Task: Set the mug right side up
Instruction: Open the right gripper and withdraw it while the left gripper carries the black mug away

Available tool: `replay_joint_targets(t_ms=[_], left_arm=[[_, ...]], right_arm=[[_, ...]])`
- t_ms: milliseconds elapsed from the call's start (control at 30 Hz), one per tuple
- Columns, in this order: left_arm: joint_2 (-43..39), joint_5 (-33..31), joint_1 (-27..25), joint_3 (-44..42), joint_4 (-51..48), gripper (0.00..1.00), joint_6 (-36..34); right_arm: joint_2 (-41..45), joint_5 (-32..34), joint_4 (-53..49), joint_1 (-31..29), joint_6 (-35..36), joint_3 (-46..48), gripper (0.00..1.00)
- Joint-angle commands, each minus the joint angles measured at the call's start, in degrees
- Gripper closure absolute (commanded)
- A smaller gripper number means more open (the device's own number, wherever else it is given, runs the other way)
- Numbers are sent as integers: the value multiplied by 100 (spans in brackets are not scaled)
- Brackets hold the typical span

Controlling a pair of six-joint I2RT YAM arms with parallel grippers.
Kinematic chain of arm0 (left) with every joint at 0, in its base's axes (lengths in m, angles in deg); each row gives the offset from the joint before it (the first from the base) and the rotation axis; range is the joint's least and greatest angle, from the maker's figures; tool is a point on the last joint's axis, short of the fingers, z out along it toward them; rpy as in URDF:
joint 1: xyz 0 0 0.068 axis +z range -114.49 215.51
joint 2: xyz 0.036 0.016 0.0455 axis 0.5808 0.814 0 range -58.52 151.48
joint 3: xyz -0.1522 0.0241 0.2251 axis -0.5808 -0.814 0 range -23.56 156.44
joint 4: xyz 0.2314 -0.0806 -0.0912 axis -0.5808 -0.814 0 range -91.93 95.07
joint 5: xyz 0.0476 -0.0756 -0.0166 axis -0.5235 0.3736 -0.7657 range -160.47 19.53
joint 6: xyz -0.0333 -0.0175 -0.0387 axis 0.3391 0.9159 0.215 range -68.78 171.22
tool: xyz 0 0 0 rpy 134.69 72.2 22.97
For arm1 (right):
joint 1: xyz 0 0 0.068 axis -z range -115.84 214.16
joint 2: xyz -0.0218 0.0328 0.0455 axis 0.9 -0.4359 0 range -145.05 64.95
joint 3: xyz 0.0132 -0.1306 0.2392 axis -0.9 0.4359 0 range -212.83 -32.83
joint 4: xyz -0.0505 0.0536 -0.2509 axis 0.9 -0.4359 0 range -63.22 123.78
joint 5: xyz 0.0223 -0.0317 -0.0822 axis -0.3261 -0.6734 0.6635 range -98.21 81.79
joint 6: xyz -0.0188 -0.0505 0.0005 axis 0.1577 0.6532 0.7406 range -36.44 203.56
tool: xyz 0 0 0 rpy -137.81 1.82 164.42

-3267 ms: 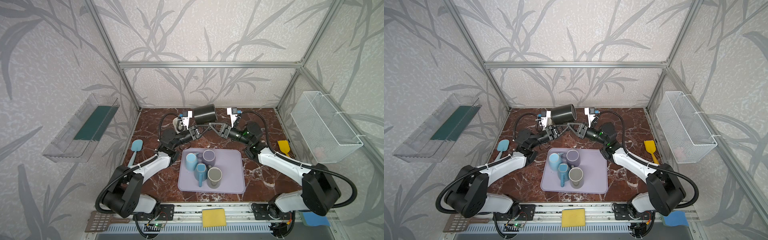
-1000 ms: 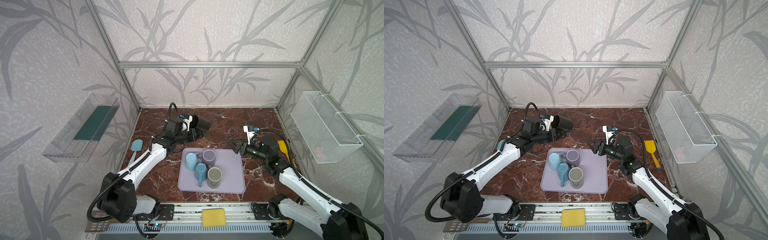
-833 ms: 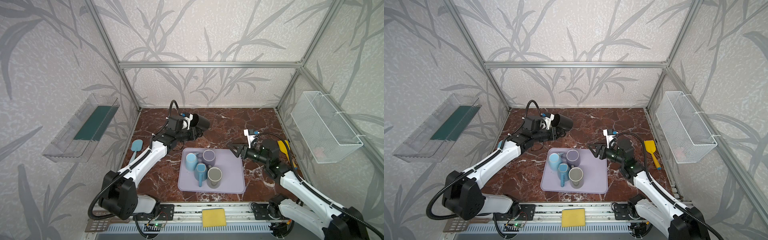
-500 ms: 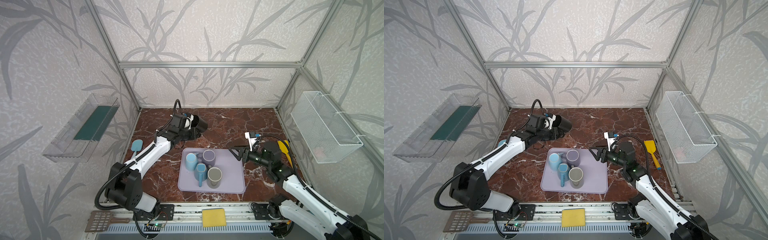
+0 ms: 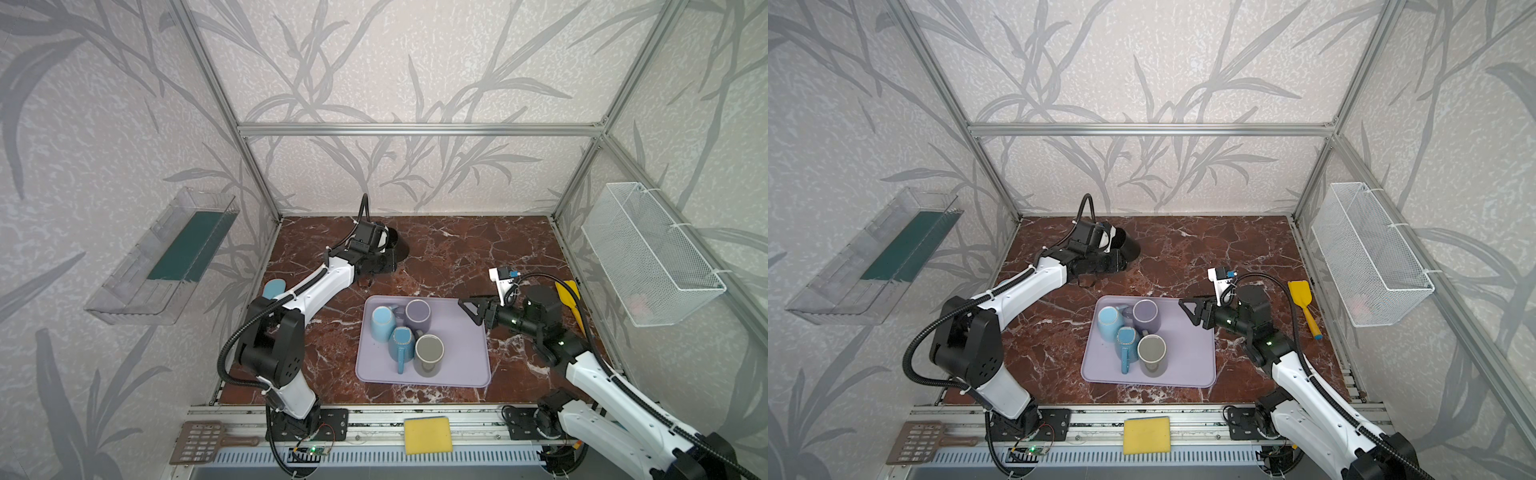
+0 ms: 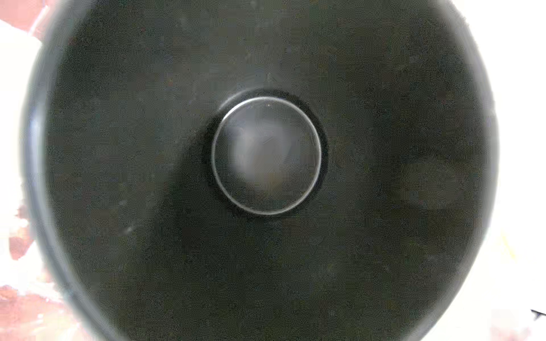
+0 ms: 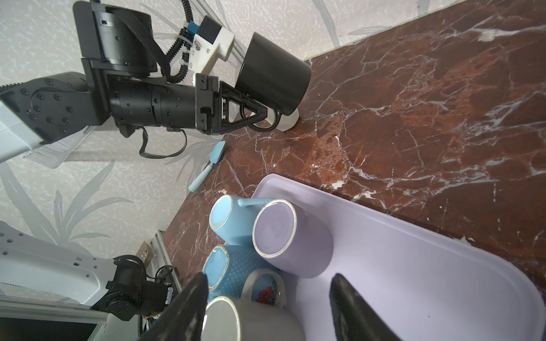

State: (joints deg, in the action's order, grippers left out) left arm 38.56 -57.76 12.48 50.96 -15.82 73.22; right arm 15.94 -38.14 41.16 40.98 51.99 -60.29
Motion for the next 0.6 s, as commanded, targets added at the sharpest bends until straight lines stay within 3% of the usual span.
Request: replay_joint_targets(t_ms=[0,567], left_arm=[[93,-423,9,442,152,100,-211],[1167,-1374,-105,1139,-192,100,-425]], right_arm=[[95,49,-61,25,90,48,34],[151,52,-282,24,184,11,33]])
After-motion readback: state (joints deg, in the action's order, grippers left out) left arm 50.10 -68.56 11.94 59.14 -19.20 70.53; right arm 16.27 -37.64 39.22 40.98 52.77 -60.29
